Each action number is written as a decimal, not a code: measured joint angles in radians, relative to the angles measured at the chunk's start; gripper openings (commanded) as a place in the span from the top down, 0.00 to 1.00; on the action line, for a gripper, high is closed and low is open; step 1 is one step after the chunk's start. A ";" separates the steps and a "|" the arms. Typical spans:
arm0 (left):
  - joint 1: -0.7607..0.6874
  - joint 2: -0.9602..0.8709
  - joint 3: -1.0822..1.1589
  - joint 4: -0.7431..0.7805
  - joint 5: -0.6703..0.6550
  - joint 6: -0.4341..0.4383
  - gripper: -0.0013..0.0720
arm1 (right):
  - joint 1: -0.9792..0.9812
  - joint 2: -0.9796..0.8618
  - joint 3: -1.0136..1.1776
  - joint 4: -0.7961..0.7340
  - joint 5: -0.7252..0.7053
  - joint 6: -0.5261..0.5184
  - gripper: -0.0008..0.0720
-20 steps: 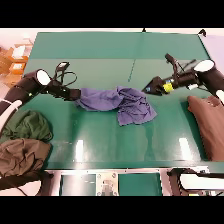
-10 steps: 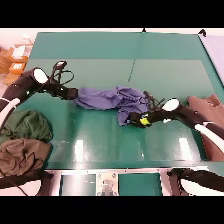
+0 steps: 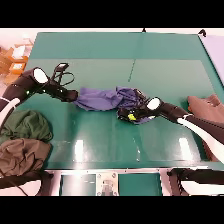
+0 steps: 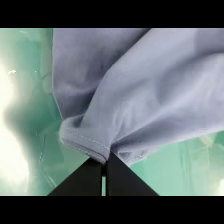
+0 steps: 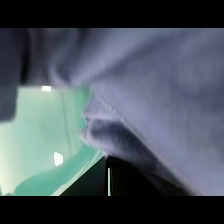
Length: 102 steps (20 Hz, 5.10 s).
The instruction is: Fold the shirts.
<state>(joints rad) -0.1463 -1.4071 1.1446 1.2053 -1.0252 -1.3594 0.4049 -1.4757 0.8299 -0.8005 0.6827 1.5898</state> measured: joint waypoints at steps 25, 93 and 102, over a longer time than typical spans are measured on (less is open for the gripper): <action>0.000 0.027 0.001 0.256 -0.143 -0.076 0.95 | -0.756 0.409 -0.052 -0.264 0.365 -0.035 0.29; -0.285 0.052 -0.481 -0.510 0.669 -0.363 0.95 | -0.941 0.100 0.190 0.177 0.403 -0.448 0.97; -0.204 0.316 -0.213 -0.339 0.514 -0.225 0.95 | -0.944 0.172 0.256 0.347 0.501 -0.484 0.97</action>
<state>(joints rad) -0.3504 -1.0908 0.9314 0.8661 -0.5110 -1.5845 -0.5388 -1.3041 1.0859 -0.4534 1.1835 1.1053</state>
